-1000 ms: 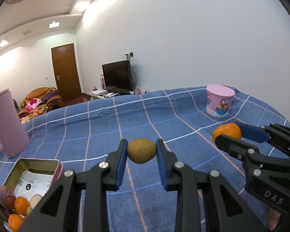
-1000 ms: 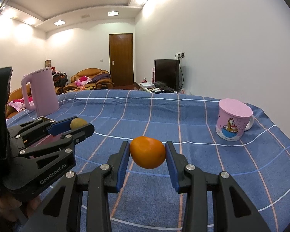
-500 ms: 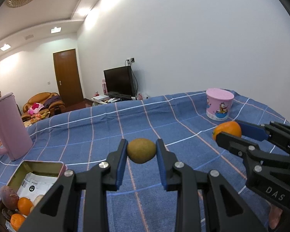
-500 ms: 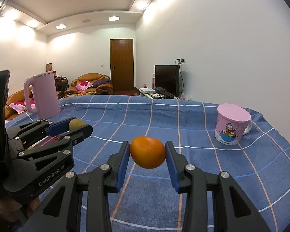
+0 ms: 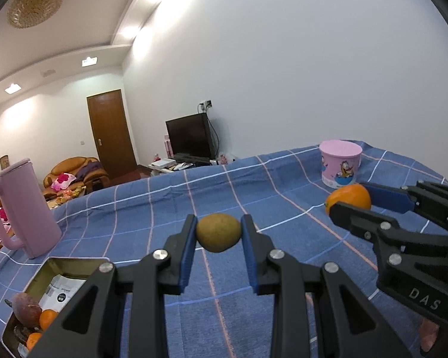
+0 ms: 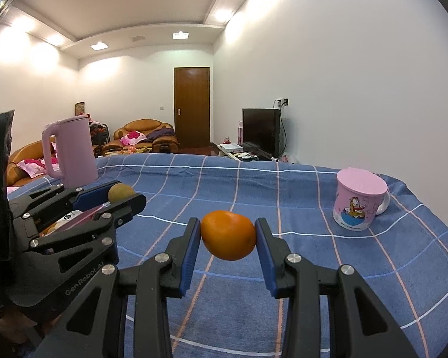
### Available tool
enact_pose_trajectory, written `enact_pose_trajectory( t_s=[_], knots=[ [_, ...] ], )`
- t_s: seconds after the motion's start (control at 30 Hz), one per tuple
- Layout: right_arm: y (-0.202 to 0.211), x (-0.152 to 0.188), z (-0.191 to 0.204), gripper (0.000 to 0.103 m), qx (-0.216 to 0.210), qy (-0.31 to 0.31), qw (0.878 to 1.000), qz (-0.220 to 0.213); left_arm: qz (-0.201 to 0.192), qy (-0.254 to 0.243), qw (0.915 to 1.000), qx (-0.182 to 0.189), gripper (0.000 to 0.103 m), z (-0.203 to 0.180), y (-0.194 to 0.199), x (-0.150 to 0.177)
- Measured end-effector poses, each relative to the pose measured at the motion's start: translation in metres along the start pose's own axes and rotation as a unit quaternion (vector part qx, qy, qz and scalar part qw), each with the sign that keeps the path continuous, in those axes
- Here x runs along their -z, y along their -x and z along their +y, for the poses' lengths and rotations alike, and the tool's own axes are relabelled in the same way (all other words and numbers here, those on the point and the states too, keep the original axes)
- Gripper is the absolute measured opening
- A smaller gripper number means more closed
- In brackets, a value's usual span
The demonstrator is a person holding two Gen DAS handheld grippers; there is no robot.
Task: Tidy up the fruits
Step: 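Lift the orange with the right tool while the left tool lifts the brown fruit, then carry the orange and brown fruit over the tin tray with both tools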
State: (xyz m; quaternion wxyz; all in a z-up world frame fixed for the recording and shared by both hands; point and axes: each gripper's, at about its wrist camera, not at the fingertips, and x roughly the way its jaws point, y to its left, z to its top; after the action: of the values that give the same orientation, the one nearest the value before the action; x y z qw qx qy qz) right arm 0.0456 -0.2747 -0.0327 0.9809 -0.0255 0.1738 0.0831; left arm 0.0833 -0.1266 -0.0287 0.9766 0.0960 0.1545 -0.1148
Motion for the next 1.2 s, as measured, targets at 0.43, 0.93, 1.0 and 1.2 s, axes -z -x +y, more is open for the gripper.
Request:
enact_pose_trajectory(
  t_s=[0.43,0.93,1.0,1.2],
  knots=[
    [-0.015,-0.004,0.016,0.040,-0.016,0.015,1.000,0.018,0.043,0.029,0.9985,-0.020,0.031,0.026,0.000,0.006],
    [-0.033,-0.017,0.070,0.040,-0.063,0.036,0.997,0.019,0.052,0.054,0.9955,-0.058,0.031,0.076,0.021,0.012],
    [-0.035,-0.020,0.077,0.040,-0.068,0.040,0.997,0.018,0.053,0.057,0.9950,-0.062,0.031,0.083,0.025,0.014],
    [-0.043,-0.026,0.101,0.040,-0.097,0.047,0.994,0.020,0.059,0.062,0.9919,-0.095,0.031,0.107,0.035,0.021]
  ],
)
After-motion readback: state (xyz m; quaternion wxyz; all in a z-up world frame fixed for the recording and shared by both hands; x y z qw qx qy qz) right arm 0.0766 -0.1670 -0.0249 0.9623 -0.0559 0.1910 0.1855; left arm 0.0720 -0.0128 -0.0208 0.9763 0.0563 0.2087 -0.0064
